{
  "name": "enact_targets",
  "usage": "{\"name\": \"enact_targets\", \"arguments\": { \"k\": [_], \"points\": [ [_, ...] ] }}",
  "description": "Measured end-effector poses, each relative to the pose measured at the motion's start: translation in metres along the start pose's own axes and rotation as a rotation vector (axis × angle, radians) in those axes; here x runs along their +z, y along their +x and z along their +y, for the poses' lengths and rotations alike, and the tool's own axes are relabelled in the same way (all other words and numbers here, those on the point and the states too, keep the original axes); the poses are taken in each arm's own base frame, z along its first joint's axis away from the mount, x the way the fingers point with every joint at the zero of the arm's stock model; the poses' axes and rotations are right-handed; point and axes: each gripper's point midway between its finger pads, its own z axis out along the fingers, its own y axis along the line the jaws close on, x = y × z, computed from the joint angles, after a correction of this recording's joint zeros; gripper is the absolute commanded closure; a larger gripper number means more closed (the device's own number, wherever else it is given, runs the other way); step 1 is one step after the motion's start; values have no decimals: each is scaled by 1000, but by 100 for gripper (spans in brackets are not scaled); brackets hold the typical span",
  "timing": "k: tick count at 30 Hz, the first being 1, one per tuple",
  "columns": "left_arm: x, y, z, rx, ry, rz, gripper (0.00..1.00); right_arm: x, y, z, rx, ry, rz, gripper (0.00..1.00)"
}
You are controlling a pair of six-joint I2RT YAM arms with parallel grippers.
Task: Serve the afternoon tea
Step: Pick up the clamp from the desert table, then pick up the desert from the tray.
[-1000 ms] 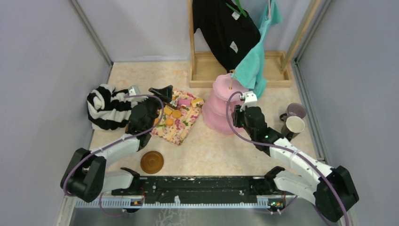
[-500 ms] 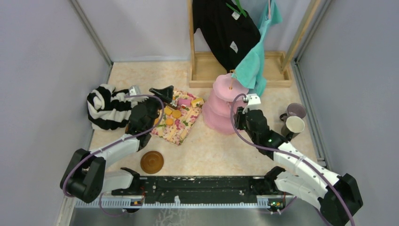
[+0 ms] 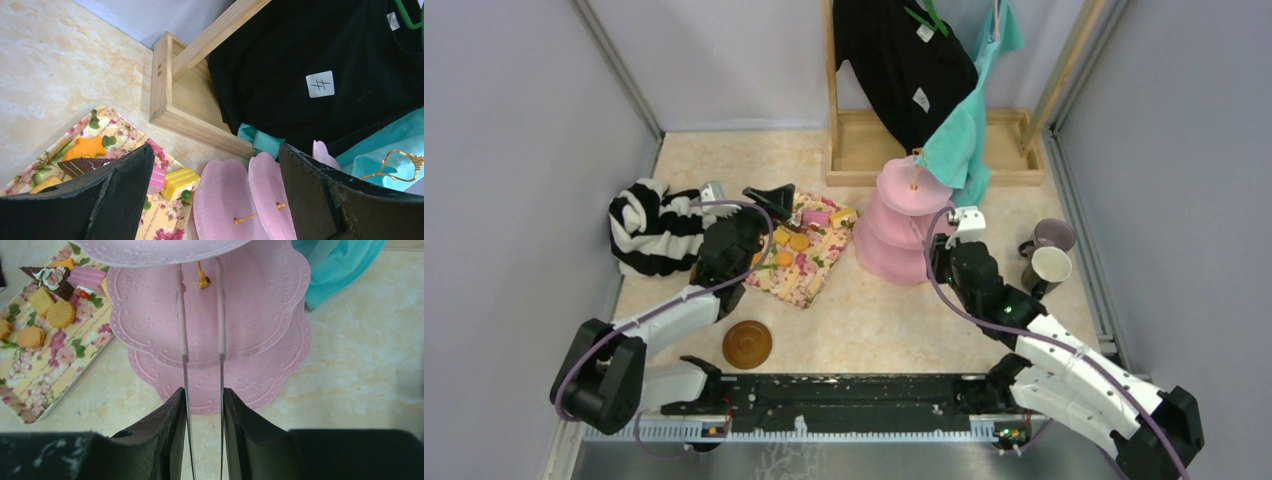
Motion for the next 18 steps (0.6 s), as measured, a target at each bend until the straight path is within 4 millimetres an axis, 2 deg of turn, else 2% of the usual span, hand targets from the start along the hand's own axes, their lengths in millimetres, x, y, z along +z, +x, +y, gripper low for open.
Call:
{"name": "enact_targets", "arguments": {
  "k": [6, 12, 18],
  "points": [
    [-1, 3, 3, 2, -12, 16, 1, -11, 7, 8, -24, -15, 13, 69],
    [-6, -3, -1, 1, -9, 12, 1, -28, 15, 20, -55, -41, 21, 69],
    [-11, -5, -1, -5, -24, 18, 1, -51, 32, 49, -121, -124, 37, 69]
  ]
}}
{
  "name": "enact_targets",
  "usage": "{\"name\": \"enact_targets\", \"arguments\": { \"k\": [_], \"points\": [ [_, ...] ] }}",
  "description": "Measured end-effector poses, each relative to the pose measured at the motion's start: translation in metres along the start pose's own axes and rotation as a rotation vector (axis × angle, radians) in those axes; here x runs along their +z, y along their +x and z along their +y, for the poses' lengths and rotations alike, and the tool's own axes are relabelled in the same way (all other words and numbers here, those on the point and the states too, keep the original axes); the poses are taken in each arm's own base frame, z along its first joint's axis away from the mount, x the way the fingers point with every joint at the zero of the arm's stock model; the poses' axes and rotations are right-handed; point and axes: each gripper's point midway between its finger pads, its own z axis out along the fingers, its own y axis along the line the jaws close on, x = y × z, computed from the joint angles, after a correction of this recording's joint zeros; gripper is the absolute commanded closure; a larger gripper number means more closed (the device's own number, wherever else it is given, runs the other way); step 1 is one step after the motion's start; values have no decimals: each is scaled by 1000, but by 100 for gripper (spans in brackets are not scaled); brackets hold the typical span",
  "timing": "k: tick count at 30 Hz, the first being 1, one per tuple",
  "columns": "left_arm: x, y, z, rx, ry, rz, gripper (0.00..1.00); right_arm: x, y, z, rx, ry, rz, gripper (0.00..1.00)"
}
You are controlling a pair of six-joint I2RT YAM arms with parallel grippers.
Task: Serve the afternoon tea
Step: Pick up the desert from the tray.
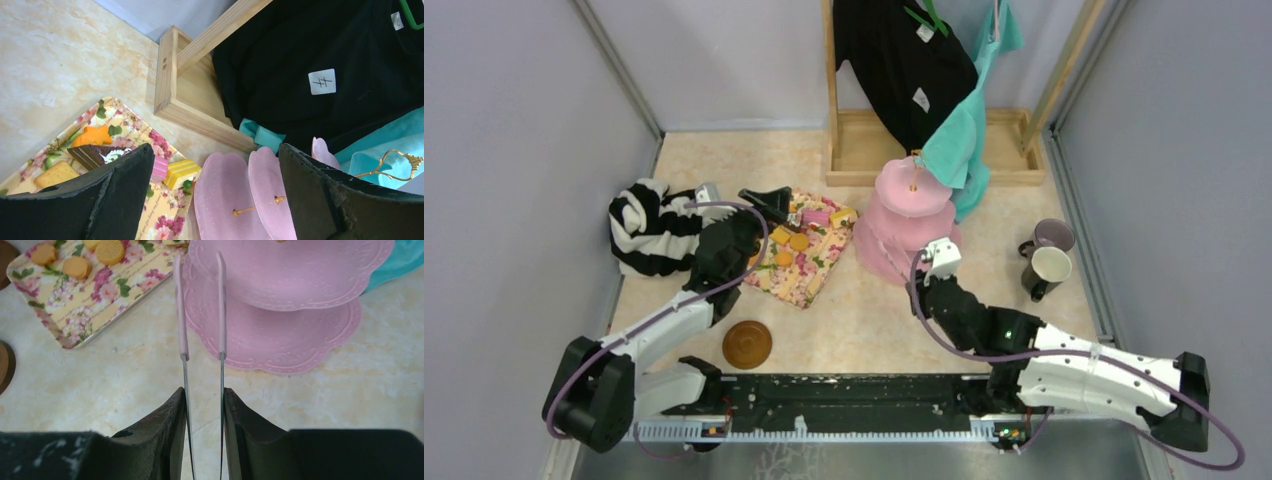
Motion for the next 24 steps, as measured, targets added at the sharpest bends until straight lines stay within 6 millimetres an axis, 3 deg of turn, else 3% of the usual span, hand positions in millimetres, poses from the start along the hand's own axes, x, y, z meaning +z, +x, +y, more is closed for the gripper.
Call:
{"name": "enact_targets", "arguments": {
  "k": [10, 18, 24],
  "points": [
    [-10, 3, 15, 0, -83, 32, 1, -1, 9, 54, -194, -28, 44, 69],
    [-23, -4, 25, 17, -147, 49, 1, 20, -7, 84, -345, 9, 57, 68],
    [-33, -15, 38, 11, -207, 48, 1, 42, -8, 102, -470, 24, 76, 69]
  ]
}}
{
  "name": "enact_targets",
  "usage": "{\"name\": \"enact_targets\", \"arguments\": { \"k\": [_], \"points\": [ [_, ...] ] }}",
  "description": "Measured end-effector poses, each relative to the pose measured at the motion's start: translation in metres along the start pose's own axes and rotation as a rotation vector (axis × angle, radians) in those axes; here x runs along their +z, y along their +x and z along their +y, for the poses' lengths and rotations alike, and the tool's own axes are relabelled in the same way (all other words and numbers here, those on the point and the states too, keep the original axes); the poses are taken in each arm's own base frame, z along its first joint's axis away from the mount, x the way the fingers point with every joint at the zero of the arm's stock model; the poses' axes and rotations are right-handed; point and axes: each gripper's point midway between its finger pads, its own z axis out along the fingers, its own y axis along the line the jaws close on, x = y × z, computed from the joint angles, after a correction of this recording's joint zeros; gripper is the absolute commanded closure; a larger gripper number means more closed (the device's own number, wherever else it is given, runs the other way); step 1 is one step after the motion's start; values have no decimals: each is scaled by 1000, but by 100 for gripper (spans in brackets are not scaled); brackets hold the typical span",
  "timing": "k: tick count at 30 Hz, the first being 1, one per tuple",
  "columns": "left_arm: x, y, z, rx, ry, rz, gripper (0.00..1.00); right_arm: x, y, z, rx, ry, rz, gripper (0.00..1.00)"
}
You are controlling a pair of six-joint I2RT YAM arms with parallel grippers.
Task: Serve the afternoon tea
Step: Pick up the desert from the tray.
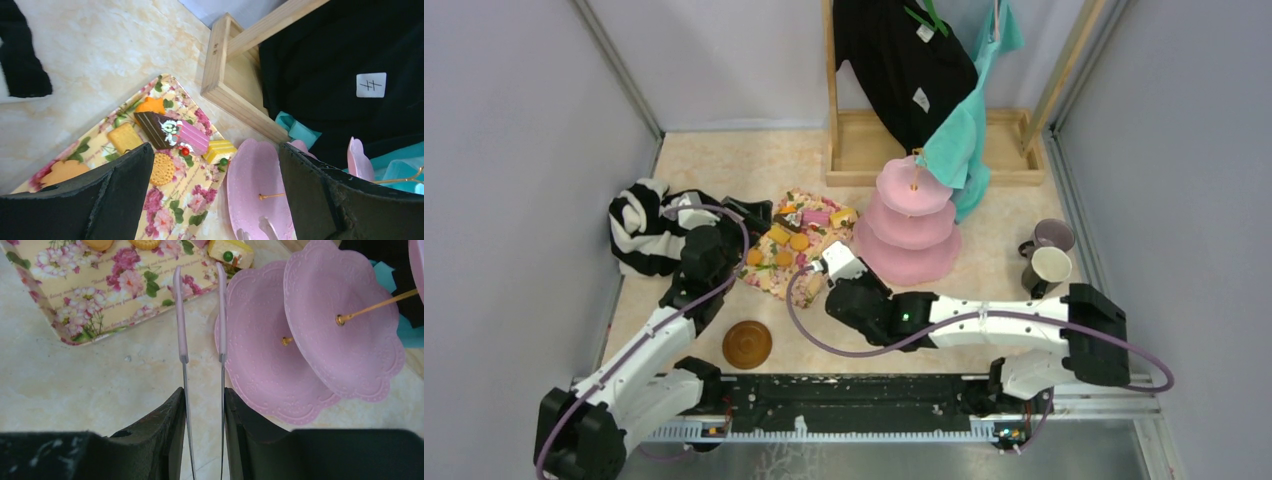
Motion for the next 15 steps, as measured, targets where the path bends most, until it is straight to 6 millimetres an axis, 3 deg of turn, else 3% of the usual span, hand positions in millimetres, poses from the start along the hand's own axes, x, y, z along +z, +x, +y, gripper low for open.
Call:
{"name": "enact_targets", "arguments": {
  "k": [9, 15],
  "points": [
    [-8, -22, 10, -73, -26, -41, 1, 43, -16, 0, -110, 42, 32, 69],
    [-8, -21, 43, -158, -82, -36, 1, 74, -15, -4, -197, 73, 68, 70]
  ]
}}
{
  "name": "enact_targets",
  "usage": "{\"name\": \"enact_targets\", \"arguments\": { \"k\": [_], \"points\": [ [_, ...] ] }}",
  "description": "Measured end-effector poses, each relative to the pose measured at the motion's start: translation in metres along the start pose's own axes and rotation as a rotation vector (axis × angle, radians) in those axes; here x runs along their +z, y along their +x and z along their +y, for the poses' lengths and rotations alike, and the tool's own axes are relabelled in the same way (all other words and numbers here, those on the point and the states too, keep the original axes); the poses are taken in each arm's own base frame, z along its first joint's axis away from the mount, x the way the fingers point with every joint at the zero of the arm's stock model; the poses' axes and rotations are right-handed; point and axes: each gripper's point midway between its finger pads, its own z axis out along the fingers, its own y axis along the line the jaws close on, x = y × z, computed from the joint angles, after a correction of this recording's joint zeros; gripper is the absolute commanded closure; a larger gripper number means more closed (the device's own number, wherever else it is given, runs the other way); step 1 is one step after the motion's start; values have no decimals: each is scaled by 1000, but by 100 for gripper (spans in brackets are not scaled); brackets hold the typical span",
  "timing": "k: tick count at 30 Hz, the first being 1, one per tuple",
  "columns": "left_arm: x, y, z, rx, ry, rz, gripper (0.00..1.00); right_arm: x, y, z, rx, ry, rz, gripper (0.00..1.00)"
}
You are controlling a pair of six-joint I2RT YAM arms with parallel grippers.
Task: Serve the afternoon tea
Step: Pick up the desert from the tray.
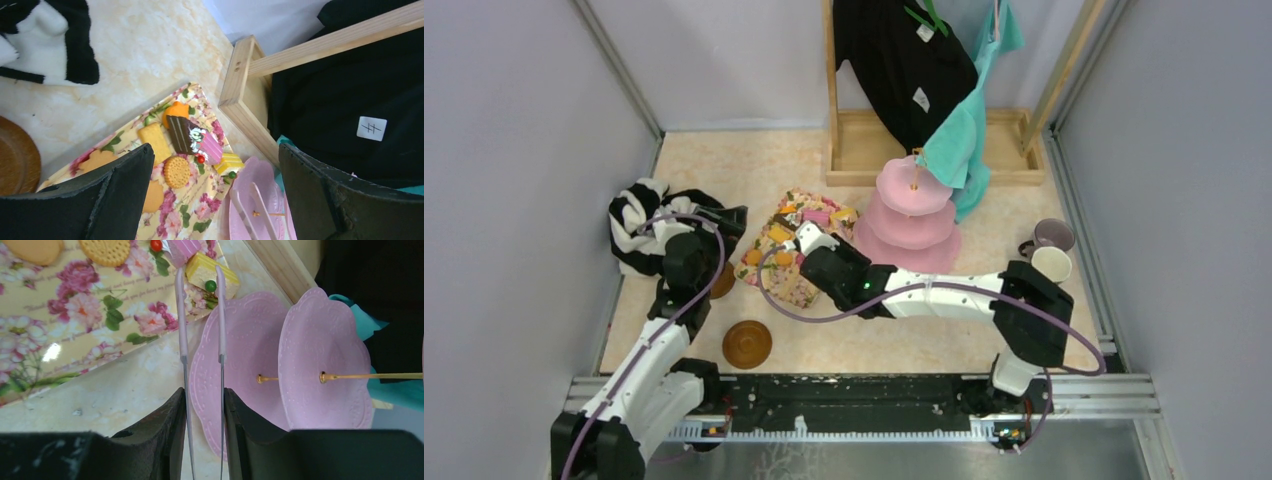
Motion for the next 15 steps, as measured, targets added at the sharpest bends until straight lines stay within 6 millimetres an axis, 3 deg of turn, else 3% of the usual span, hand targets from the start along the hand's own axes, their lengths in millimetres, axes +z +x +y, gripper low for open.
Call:
{"name": "enact_targets", "arguments": {
  "k": [7, 15],
  "points": [
    [0, -2, 6, -53, -7, 3, 1, 29, 3, 3, -112, 30, 38, 70],
    [-1, -4, 11, -79, -12, -1, 1, 35, 5, 2, -168, 38, 51, 69]
  ]
}}
